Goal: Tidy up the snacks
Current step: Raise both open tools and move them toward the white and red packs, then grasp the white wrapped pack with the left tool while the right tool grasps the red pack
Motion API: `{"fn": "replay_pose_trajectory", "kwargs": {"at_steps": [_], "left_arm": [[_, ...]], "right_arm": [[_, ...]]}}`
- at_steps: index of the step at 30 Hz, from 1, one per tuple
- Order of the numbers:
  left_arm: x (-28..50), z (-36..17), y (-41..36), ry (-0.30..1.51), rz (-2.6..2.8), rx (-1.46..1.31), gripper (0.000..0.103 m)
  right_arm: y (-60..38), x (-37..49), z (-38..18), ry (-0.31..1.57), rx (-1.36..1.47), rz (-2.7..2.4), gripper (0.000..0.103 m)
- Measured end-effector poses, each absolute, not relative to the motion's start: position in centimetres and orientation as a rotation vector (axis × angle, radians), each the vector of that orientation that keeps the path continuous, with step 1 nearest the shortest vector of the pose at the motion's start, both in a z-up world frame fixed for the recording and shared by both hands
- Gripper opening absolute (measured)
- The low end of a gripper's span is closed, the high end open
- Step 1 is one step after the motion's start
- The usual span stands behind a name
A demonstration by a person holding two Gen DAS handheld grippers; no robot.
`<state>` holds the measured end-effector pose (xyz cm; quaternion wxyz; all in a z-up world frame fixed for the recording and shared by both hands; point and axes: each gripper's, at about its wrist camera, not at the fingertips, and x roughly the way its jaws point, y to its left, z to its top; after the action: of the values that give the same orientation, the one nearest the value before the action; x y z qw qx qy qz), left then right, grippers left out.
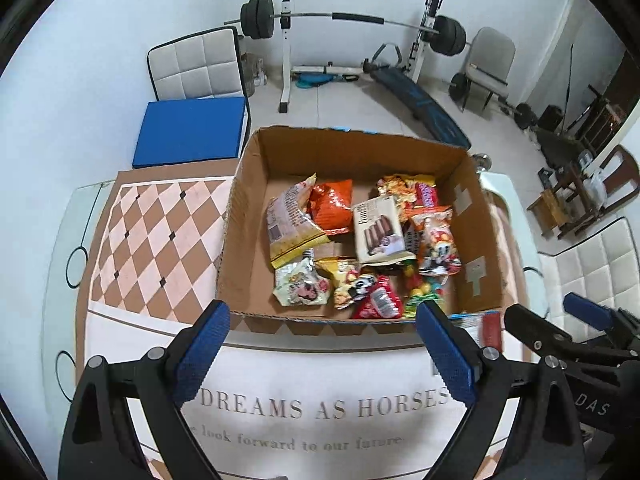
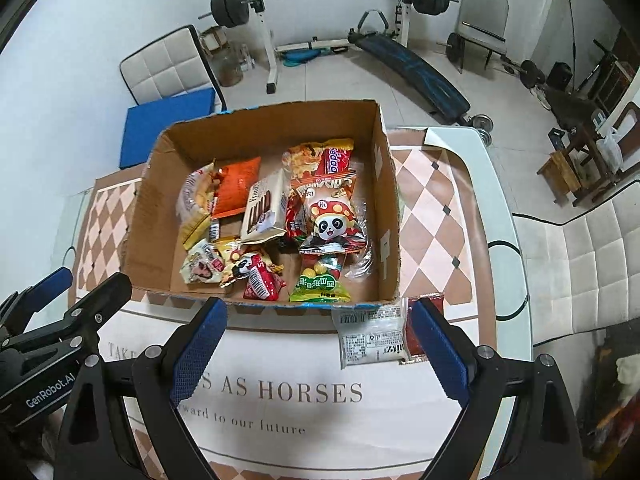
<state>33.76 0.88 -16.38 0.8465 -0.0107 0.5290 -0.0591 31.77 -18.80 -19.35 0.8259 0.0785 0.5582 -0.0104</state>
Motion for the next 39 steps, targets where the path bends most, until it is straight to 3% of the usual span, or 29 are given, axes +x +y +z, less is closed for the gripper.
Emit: {"fn": "replay_pose_trajectory", "kwargs": {"at_steps": [4, 6, 8, 21, 22, 26, 29, 39], "left_arm": [[32.8, -15.9, 0.2, 1.081, -0.166, -0.065, 0.096], [32.5, -16.3, -0.6, 1.078, -0.180, -0.066, 0.103], [32.2, -17.3, -1.5, 1.091, -0.188, -0.069, 0.103], [31.2, -29.7, -8.7, 1.299, -0.119, -0.044, 0.103], [31.2, -30.3, -9.0, 1.312, -0.113, -0.046, 0.103], [31.0, -32.2, -9.3, 1.350, -0.086, -0.063, 0.103], [30.7, -32.8, -9.2, 1.359, -0.068, -0.059, 0.103], [29.8, -33.2, -9.4, 1.396, -0.074, -0.075, 0.103]], "right_arm": [[-20.6, 30.7, -19.3, 1.191, 0.246, 0.016, 0.096], [-22.1, 30.3, -20.0, 1.201, 0.280, 0.016, 0.096], [-24.1, 30.0, -21.5, 1.226, 0.315, -0.001, 0.096], [-32.8, 33.3, -38.2, 1.521, 0.380, -0.107, 0.095], [-32.9, 33.4, -39.1, 1.538, 0.375, -0.111, 0.094], [-32.2, 33.3, -41.6, 1.582, 0.329, -0.078, 0.071], [-30.9, 32.9, -41.4, 1.555, 0.243, -0.061, 0.065], [-28.7, 29.8, -41.4, 1.589, 0.241, 0.071, 0.061]]}}
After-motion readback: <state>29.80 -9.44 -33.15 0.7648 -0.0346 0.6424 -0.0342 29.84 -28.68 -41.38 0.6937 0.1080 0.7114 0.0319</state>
